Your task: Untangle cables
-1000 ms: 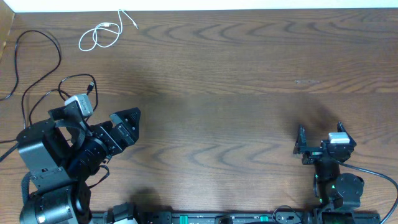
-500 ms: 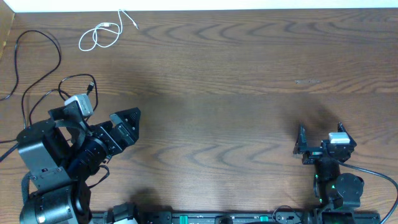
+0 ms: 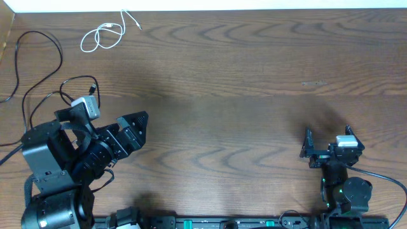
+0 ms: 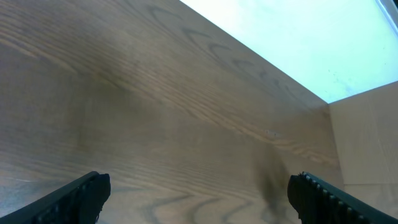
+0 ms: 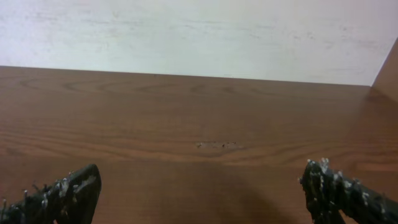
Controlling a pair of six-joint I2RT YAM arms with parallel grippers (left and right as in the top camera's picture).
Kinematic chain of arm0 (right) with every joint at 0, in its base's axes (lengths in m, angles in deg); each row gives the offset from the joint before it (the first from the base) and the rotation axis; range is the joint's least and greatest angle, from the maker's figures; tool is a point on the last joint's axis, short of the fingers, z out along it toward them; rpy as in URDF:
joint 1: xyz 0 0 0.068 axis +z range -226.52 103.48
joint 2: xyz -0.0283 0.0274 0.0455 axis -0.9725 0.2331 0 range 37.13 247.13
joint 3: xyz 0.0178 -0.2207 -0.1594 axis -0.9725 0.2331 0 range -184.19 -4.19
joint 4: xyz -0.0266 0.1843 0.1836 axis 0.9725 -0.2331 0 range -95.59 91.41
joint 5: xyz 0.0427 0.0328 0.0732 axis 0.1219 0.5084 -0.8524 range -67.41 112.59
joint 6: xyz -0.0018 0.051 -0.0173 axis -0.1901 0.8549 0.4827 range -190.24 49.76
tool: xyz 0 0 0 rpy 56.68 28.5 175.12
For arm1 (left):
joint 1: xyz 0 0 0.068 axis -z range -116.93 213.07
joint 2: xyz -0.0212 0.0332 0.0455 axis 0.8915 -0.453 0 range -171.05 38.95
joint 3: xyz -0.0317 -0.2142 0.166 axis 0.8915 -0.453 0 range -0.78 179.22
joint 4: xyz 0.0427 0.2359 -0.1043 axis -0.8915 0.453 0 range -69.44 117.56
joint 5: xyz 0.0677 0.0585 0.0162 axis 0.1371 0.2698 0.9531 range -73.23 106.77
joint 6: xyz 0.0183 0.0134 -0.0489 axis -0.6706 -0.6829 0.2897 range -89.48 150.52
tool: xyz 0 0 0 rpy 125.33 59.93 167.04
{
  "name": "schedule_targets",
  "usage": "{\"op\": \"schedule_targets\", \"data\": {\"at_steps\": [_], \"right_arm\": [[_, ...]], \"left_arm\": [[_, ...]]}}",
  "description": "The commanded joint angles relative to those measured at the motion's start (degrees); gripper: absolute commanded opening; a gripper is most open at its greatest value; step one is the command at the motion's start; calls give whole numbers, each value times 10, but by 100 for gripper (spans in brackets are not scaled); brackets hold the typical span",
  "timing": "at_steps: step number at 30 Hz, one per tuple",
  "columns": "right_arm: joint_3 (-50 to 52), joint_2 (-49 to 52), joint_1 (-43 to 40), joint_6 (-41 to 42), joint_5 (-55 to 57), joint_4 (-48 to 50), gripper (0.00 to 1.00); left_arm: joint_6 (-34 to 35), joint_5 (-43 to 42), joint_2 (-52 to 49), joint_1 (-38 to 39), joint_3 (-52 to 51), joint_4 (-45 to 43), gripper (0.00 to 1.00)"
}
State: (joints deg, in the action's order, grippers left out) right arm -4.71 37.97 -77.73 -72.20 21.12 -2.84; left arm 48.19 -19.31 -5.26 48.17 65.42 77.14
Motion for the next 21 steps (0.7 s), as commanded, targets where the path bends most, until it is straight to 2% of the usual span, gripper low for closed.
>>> {"op": "schedule_targets", "data": {"at_steps": [1, 9, 13, 16, 19, 21], "right_arm": [[2, -5, -4, -5, 7, -2, 99], [2, -5, -4, -5, 7, -2, 99], [2, -5, -4, -5, 7, -2, 99], [2, -5, -4, -5, 7, -2, 99], [2, -5, -4, -5, 7, -2, 99], [2, -5, -4, -5, 7, -2, 99]], "left_arm": [[-12, -3, 0, 2, 4, 0, 96], [-12, -1, 5, 17, 4, -1, 96], [-32, 11, 10, 79, 1, 1, 96], [-100, 80, 11, 173, -10, -17, 96], [-104, 173, 21, 241, -24, -32, 96], [-104, 203, 34, 260, -34, -38, 96]]}}
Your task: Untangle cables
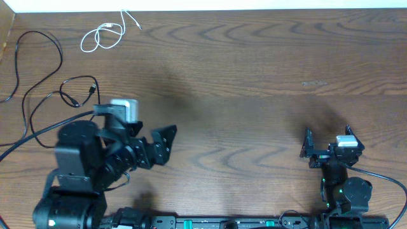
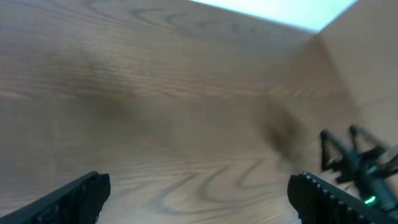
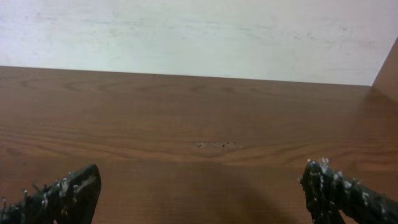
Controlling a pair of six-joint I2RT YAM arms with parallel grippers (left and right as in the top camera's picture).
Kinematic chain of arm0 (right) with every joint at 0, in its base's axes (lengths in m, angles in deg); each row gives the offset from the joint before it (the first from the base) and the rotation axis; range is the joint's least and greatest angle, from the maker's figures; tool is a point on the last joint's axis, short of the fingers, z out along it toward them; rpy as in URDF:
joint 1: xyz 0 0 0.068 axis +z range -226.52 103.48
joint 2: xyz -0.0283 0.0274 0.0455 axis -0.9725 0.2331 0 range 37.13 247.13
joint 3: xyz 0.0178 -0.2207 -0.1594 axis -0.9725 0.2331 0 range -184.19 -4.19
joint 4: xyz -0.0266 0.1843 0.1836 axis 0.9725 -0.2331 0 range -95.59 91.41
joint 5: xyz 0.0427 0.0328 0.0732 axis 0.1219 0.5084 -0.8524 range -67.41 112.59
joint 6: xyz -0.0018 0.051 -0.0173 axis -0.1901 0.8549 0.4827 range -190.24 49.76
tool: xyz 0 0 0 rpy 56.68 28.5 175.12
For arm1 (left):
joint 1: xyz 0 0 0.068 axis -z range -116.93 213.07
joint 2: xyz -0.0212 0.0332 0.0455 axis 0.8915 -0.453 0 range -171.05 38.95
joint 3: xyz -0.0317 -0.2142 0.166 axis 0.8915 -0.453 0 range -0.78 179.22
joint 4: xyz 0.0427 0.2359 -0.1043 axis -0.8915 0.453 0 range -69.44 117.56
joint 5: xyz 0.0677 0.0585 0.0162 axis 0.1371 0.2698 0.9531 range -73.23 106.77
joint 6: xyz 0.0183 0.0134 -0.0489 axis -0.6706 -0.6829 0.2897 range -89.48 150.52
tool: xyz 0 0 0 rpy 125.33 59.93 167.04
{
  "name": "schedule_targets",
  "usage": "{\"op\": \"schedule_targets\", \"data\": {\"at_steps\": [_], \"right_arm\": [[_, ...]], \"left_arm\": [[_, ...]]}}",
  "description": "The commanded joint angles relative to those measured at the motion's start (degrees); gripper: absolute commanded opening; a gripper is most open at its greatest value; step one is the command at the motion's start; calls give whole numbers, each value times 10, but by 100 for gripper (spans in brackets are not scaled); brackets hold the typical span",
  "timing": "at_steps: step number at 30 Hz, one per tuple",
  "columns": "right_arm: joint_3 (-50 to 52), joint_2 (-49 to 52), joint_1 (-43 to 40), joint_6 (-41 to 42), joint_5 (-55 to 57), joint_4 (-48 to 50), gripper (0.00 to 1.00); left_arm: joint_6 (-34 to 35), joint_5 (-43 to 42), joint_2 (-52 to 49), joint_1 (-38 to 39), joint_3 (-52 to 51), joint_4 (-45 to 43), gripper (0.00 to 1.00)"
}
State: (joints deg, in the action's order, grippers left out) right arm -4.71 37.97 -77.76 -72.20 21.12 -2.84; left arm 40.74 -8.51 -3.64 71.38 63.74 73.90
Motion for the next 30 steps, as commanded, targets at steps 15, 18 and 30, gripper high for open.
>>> {"op": "schedule_targets", "data": {"at_steps": [15, 18, 30], "right_arm": [[2, -5, -4, -5, 7, -2, 99], [2, -5, -4, -5, 7, -2, 99], [2, -5, -4, -5, 7, -2, 99]], "left_arm": [[-30, 110, 225, -49, -226, -123, 98], [-30, 110, 255, -68, -263, -162, 98], [-87, 110, 346, -99, -436, -333, 98]]}}
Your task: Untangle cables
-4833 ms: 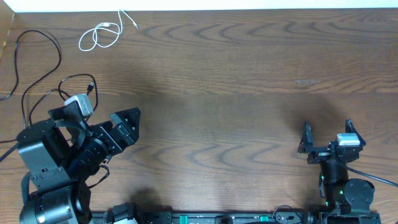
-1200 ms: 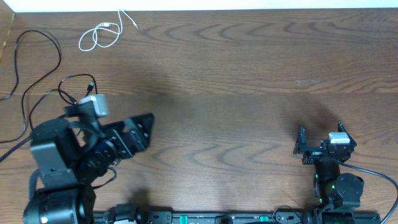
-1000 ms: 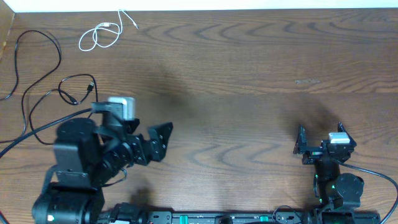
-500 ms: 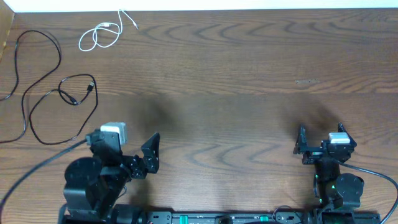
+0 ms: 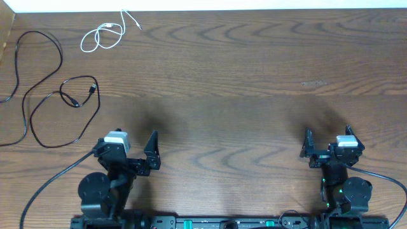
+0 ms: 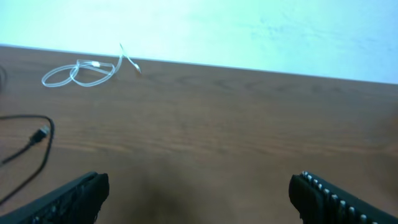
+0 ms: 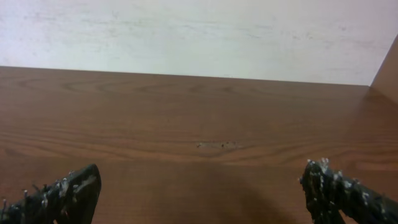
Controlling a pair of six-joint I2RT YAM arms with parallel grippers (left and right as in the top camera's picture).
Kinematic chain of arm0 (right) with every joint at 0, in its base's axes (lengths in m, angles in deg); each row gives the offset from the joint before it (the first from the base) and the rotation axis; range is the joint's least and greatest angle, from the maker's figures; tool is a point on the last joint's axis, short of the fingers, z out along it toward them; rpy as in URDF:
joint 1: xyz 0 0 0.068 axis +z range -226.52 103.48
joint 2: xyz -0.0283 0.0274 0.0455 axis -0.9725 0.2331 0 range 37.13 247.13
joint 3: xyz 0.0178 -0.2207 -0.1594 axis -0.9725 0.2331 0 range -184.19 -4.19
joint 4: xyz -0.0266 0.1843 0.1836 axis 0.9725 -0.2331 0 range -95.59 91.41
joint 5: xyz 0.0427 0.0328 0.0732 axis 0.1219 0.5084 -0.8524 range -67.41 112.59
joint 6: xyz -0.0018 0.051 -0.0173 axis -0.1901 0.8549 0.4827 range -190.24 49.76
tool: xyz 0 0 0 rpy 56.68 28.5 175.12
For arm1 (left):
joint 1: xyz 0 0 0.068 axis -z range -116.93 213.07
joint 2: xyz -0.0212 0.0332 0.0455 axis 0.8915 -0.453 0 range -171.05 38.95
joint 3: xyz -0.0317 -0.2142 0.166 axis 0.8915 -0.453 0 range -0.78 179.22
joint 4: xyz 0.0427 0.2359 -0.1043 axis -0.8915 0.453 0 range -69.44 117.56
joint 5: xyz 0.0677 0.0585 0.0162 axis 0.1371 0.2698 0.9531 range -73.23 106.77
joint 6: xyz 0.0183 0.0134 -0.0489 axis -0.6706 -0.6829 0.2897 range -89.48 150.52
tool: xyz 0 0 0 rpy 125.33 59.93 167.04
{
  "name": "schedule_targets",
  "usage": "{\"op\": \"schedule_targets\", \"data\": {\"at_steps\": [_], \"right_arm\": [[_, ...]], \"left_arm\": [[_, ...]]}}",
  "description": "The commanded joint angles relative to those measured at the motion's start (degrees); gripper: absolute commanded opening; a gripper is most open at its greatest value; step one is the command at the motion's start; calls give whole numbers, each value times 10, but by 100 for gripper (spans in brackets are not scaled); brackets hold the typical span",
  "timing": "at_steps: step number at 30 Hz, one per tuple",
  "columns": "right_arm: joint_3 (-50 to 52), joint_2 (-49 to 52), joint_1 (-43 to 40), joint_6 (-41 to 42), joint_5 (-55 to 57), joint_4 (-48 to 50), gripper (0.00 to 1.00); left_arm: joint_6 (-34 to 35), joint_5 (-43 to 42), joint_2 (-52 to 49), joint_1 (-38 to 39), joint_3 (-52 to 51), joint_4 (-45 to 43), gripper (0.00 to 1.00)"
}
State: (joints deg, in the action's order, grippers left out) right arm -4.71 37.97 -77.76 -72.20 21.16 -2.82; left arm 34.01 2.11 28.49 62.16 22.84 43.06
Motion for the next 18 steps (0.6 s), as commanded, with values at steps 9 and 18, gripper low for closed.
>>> {"op": "schedule_targets", "data": {"at_steps": [9, 18], "right_arm": [[2, -5, -4, -5, 6, -2, 99], [2, -5, -4, -5, 6, -2, 99]], "left_arm": [[-20, 4, 99, -7, -127, -119, 98], [-29, 4, 104, -7, -186, -208, 97]]}}
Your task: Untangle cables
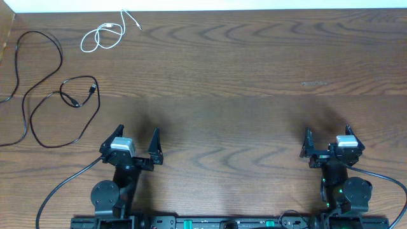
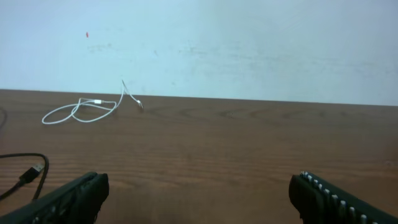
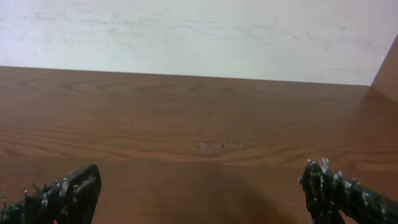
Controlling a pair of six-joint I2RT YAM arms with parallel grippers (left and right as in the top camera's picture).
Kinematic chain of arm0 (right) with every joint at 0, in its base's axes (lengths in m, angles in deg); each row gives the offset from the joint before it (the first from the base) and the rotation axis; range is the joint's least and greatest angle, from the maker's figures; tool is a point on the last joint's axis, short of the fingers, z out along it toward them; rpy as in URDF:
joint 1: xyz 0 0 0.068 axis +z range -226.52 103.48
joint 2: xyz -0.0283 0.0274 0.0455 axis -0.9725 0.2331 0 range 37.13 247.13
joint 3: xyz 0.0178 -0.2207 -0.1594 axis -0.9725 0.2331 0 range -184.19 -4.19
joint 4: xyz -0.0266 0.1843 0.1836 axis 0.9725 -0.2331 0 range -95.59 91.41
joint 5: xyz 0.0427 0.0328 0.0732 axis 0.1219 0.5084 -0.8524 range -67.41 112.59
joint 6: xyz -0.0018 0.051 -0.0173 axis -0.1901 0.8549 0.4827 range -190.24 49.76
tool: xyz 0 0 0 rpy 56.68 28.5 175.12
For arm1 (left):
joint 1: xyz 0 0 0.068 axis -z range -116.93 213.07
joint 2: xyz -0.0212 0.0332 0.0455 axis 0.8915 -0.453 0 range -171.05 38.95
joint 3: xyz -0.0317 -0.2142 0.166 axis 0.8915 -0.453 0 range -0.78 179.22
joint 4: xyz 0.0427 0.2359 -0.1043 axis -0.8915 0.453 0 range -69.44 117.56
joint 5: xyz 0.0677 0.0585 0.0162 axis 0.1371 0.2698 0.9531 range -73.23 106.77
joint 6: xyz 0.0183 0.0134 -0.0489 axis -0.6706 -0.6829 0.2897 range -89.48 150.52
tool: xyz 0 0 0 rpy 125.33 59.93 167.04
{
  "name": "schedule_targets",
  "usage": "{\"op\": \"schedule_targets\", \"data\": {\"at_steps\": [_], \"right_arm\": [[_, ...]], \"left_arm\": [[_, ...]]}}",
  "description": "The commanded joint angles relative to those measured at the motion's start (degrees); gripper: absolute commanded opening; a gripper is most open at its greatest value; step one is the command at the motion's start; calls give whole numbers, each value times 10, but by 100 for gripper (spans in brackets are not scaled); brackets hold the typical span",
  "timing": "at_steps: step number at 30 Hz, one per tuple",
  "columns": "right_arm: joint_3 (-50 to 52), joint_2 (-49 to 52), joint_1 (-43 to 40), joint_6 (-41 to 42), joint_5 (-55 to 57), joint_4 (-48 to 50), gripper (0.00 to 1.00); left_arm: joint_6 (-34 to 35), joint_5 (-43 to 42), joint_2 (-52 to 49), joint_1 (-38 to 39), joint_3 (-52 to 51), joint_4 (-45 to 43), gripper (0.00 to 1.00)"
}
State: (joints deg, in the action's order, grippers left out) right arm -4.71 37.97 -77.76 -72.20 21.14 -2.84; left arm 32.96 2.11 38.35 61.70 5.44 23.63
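A thin white cable (image 1: pixel 102 37) lies coiled at the table's far left; the left wrist view shows the white cable (image 2: pixel 87 109) near the wall. A long black cable (image 1: pixel 39 95) winds down the left side, its plug (image 2: pixel 36 171) at that view's left edge. The two cables lie apart. My left gripper (image 1: pixel 135 145) stands open and empty at the front left. My right gripper (image 1: pixel 326 145) stands open and empty at the front right.
The wooden table (image 1: pixel 241 76) ends at a white wall (image 3: pixel 199 31) along the far edge. A small scuff (image 1: pixel 313 83) marks the wood ahead of my right gripper. A wooden side panel (image 3: pixel 388 65) rises at the right.
My left arm has drawn a little further back and levelled out at the front edge; its view now shows more wall. The cables and the right arm have not moved.
My left arm was raised beside the black cable at the left, gripper open and pointing right. It then stood slightly nearer the middle. After that it was folded low at the front edge, facing the wall, where it rests now. The right arm stayed parked throughout.
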Motion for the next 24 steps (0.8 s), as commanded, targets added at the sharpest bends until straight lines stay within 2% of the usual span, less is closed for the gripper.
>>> {"op": "schedule_targets", "data": {"at_steps": [1, 8, 12, 19, 24], "right_arm": [[2, -5, -4, -5, 7, -2, 99], [2, -5, -4, -5, 7, -2, 99], [2, -5, -4, -5, 7, -2, 99], [2, -5, -4, -5, 7, -2, 99], [2, -5, -4, -5, 7, -2, 99]], "left_arm": [[-22, 4, 5, -2, -18, -22, 98], [-26, 12, 5, -2, -59, -89, 98], [-26, 24, 5, -2, -60, -87, 98], [-27, 53, 5, -2, -60, 2, 98], [-28, 60, 5, -2, -60, 4, 98]]}}
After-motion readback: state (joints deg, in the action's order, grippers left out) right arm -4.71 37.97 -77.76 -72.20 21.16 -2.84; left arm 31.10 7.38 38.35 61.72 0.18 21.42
